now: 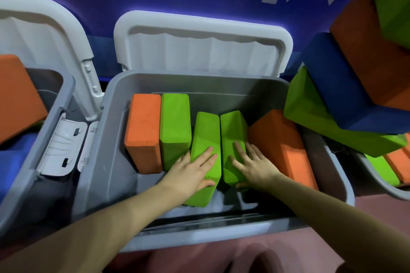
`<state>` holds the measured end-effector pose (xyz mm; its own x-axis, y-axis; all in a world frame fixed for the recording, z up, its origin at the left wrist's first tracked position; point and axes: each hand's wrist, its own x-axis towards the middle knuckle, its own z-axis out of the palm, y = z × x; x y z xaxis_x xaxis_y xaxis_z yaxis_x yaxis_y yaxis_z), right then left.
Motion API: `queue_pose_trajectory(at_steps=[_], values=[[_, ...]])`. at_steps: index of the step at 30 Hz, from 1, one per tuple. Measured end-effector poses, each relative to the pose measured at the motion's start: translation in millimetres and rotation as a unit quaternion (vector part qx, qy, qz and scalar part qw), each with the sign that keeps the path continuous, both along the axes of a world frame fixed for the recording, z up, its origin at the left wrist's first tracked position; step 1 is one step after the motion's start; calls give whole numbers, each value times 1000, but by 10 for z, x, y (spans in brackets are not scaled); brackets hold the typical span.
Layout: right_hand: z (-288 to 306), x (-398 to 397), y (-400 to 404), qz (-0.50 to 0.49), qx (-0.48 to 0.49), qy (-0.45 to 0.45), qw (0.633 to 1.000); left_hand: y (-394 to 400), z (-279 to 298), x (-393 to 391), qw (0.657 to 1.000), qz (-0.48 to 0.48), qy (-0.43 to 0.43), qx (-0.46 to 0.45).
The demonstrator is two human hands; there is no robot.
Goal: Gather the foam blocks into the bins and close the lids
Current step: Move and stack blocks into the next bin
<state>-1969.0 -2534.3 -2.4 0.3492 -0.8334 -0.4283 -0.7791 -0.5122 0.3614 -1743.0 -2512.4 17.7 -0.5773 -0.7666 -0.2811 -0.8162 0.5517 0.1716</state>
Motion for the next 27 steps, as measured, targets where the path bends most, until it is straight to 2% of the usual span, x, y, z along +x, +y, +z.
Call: queue_pose_trajectory(at_steps=[4,9,13,17,18,20,21,27], values=[[-192,-91,-35,-19,16,-57,998,-19,-6,17,1000,5,0,6],[-85,-109,18,43,-63,-134,988,-31,4,10,1000,5,15,4],[-42,-134,21,83,-122,-219,964,-16,-8,-11,1000,-4,1,-12],[99,-96,41,-3,-80,-348,934,-8,-8,4,1000,6,8,-27],[163,-83,54,-32,-66,-380,922,-25,-17,16,998,12,36,-57],[260,-66,79,-65,-56,-427,900,-64,-55,44,976,7,120,-184],[293,-62,83,-70,-60,-441,893,-78,-81,62,965,-7,132,-226],[313,10,-31,-96,-93,-470,873,-207,-78,29,929,-7,158,-336]])
